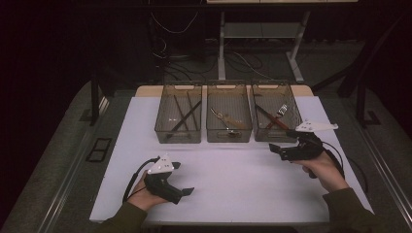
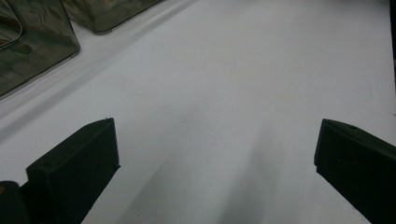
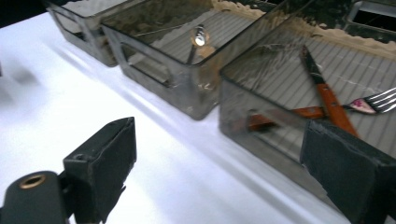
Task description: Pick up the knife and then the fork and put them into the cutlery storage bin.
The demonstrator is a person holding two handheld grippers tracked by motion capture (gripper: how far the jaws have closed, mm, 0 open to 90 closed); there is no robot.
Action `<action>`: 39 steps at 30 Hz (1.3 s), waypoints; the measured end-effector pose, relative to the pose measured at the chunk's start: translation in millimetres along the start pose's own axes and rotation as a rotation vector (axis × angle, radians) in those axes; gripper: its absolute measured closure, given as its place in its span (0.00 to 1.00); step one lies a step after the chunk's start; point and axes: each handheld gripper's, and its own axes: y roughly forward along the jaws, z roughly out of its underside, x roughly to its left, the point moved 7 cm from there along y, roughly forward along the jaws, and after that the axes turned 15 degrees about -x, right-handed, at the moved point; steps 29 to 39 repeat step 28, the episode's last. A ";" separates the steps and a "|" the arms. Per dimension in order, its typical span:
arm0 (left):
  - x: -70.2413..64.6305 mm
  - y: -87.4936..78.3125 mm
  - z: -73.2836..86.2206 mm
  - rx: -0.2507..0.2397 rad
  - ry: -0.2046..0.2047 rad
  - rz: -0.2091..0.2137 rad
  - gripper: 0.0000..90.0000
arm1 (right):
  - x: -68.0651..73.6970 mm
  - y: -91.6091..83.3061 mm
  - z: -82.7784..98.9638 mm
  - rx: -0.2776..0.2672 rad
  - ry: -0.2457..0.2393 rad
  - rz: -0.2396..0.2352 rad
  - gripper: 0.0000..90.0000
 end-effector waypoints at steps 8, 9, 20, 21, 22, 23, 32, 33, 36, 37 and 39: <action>-0.9 -2.0 0.2 0.000 -0.003 -0.001 0.00 | 21.4 -9.3 23.2 -0.032 0.017 -0.027 0.12; -1.0 -1.9 -0.4 -0.002 -0.002 -0.001 0.00 | 23.8 -11.1 27.2 -0.033 0.017 -0.033 0.12; -2.6 -1.2 -0.5 0.005 0.002 0.004 0.00 | 34.2 -33.0 66.6 -0.008 0.018 -0.067 0.12; -2.6 -1.2 -0.4 0.005 0.002 0.004 0.00 | 33.9 -34.7 68.6 -0.001 0.014 -0.065 0.12; -2.6 -1.2 -0.3 0.007 0.003 0.004 0.00 | 33.4 -36.0 70.2 0.002 0.011 -0.063 0.12; -2.5 -1.2 -0.2 0.007 0.005 0.004 0.00 | 33.2 -37.2 71.5 0.006 0.009 -0.060 0.12; -2.4 -1.1 -0.1 0.009 0.007 0.004 0.00 | 32.4 -38.8 72.2 0.004 0.004 -0.059 0.12; -2.4 -1.1 -0.1 0.009 0.007 0.004 0.00 | 32.4 -38.8 72.2 0.004 0.004 -0.059 0.12; -2.4 -1.1 -0.1 0.009 0.007 0.004 0.00 | 32.4 -38.8 72.2 0.004 0.004 -0.059 0.12; -2.4 -1.1 -0.1 0.009 0.007 0.004 0.00 | 32.4 -38.8 72.2 0.004 0.004 -0.059 0.12; -2.4 -1.1 -0.1 0.009 0.007 0.004 0.00 | 32.4 -38.8 72.2 0.004 0.004 -0.059 0.12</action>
